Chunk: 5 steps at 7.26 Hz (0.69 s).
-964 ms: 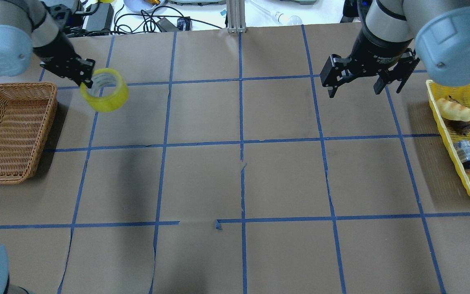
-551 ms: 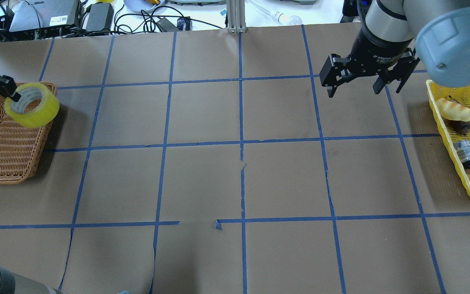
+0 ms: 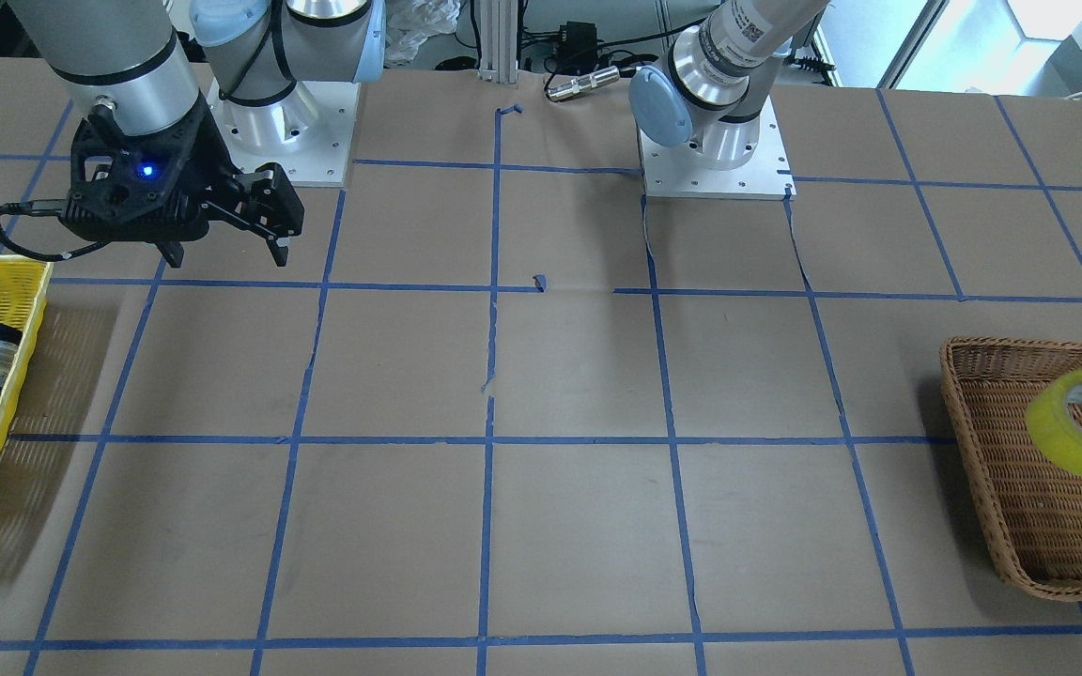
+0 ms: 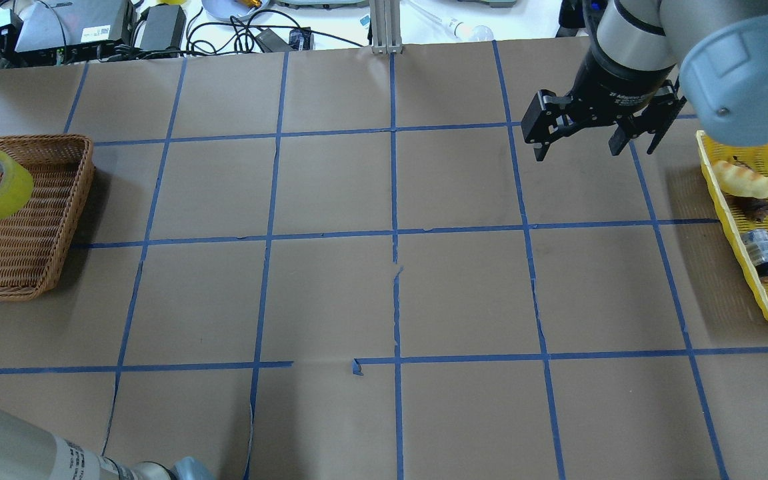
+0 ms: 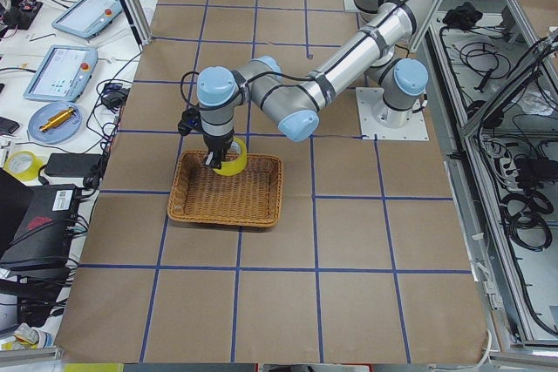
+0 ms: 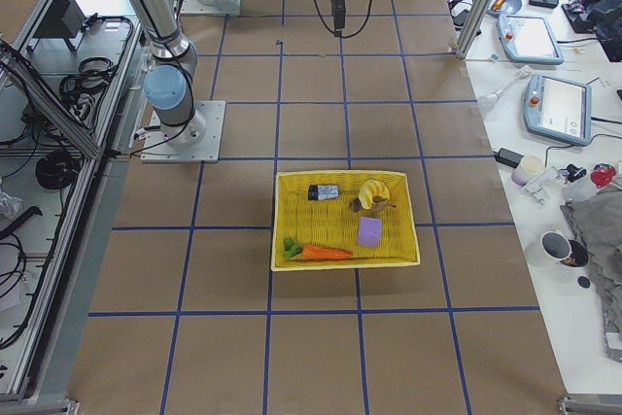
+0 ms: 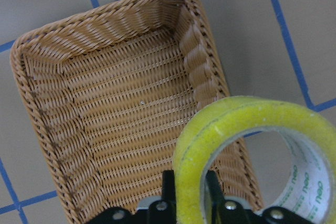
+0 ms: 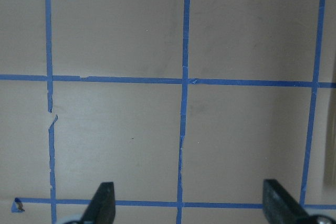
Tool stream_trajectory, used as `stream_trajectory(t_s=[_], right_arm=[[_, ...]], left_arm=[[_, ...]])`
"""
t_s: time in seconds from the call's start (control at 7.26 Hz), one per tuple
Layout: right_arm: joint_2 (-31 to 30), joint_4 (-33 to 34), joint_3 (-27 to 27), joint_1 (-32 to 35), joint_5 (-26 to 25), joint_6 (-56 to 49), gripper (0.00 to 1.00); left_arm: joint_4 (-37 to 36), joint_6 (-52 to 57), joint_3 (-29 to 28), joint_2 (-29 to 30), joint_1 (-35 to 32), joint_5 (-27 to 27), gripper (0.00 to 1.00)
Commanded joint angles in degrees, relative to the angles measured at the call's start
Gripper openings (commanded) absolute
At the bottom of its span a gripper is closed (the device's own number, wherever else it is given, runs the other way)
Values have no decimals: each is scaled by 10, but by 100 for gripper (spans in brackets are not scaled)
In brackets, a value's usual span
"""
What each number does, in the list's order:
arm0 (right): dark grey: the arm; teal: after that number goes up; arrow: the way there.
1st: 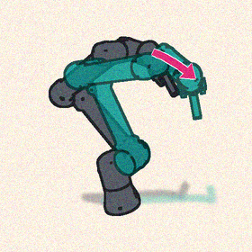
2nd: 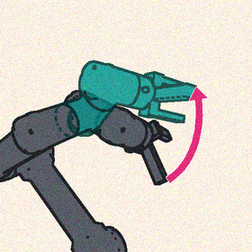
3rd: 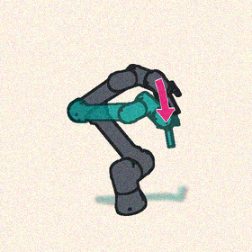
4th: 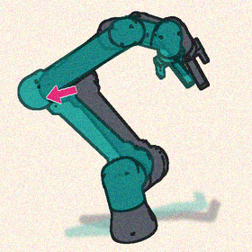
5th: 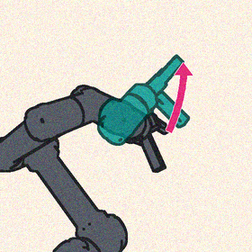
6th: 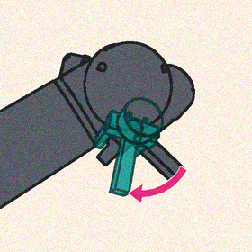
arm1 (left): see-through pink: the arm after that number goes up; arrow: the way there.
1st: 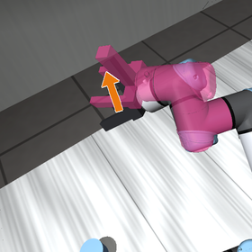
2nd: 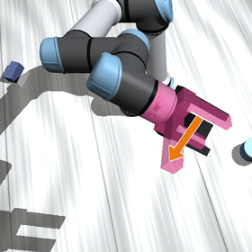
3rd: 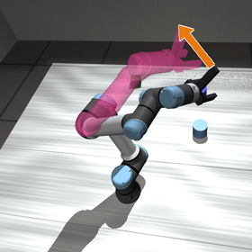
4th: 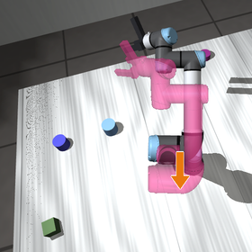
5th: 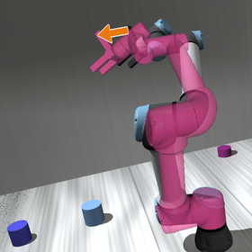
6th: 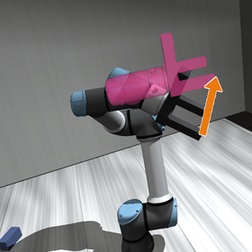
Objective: Transfer tape with both arms
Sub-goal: 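Lower the tape roll into the basket and open the left gripper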
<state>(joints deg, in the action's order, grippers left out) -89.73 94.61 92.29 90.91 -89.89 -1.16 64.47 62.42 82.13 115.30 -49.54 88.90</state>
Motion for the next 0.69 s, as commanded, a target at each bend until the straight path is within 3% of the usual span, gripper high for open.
stream_trajectory(t_s=[0.0,0.14,0.28,0.55], right_arm=[[0,1,0,-1,0,0,100],[-1,0,1,0,0,0,100],[-1,0,0,-1,0,0,100],[-1,0,0,-1,0,0,100]], left_arm=[[-25,5,0,39,2,-16,0],[-27,2,3,43,2,-16,12],[-27,-2,2,42,2,-16,49],[-13,-19,8,15,-10,-29,81]])
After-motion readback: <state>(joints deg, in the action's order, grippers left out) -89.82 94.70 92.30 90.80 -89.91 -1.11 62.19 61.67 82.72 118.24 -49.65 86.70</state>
